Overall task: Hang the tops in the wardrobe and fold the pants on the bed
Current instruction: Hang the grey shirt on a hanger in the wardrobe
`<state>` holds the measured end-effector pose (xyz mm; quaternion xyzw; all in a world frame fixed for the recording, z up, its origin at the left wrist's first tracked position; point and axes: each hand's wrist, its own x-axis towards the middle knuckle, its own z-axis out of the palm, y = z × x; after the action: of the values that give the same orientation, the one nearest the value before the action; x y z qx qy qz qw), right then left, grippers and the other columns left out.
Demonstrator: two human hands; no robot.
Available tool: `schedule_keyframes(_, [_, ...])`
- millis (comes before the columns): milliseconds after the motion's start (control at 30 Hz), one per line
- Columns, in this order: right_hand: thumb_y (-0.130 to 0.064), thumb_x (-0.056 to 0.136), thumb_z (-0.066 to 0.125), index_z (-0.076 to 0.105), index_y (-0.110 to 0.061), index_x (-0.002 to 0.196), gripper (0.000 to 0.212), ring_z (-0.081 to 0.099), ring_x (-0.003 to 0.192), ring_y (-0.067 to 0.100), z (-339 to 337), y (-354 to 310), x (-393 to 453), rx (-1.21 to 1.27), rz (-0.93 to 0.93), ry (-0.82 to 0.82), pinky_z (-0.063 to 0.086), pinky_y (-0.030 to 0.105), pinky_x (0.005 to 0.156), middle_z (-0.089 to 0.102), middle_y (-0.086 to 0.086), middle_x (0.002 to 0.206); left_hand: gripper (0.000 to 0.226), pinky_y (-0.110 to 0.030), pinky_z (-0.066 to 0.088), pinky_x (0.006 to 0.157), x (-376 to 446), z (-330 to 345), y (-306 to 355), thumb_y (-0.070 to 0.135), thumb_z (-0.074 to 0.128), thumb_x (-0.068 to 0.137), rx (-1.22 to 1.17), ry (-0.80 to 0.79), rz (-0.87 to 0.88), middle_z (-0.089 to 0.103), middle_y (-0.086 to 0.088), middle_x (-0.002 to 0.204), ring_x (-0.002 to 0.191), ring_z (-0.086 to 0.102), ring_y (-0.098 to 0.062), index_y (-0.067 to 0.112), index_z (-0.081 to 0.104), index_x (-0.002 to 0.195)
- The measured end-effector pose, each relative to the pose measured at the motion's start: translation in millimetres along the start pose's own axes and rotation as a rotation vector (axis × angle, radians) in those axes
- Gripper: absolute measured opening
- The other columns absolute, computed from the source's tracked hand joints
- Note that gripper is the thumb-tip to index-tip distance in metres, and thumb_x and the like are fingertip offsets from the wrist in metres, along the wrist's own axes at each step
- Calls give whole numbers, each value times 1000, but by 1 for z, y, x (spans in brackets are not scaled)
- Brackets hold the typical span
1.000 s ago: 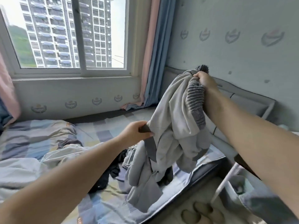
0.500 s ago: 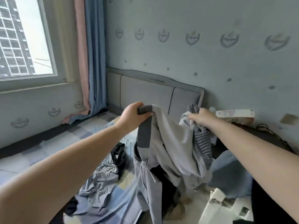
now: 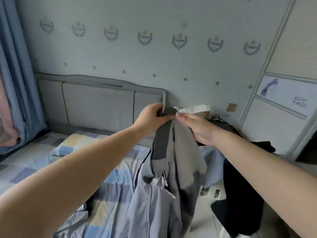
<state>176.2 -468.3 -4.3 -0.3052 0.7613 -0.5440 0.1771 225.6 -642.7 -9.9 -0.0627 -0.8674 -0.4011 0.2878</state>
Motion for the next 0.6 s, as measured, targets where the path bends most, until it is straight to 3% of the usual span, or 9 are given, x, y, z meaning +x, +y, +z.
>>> schedule_keyframes(67, [-42,76,75,58,-23,119,50,56,115,14,-1,7,-7,-371,-92,83,41,36,102,64,-1,121,34,-16,30,49,2,13,4,27,74,78,28,-51,47,45,8,58,53,40,-5,24,45,61])
schedule_keyframes(133, [-30,79,75,61,-26,93,20,59,92,9,-5,15,-10,-540,-144,237,45,31,83,66,-7,94,29,-19,28,49,1,26,6,27,73,79,-2,-76,64,47,4,60,56,40,-11,15,51,65])
schedule_keyframes(200, [-24,81,72,59,-27,78,13,56,78,9,-11,19,-13,-518,-189,341,41,27,72,63,-9,77,24,-15,31,50,2,37,8,28,74,79,-100,-59,57,50,6,62,56,44,-4,15,55,71])
schedule_keyframes(333, [-16,83,71,69,-26,89,12,62,79,0,-28,18,-26,-394,-261,518,42,18,70,70,-11,81,24,-3,37,56,-2,52,8,24,75,79,-214,-133,62,55,18,70,61,52,14,32,52,78])
schedule_keyframes(400, [-13,85,68,68,-36,83,23,61,79,-11,-39,14,-35,-256,-315,583,43,9,73,70,-23,80,21,-6,38,56,-7,62,0,28,71,82,-208,-268,6,56,17,70,61,53,8,34,52,77])
schedule_keyframes(467, [-14,87,66,69,-42,79,29,59,79,-12,-60,12,-47,-206,-345,685,43,6,75,67,-28,79,13,-16,40,62,-11,78,-9,30,65,87,-230,-345,-98,56,12,69,66,52,-5,25,60,77])
schedule_keyframes(600, [-27,86,66,68,-47,72,24,59,77,-6,-101,12,-70,-116,-320,850,45,22,82,65,-25,71,12,-33,51,71,-7,106,-14,13,55,87,-175,-412,-219,60,0,72,72,55,-19,14,67,85])
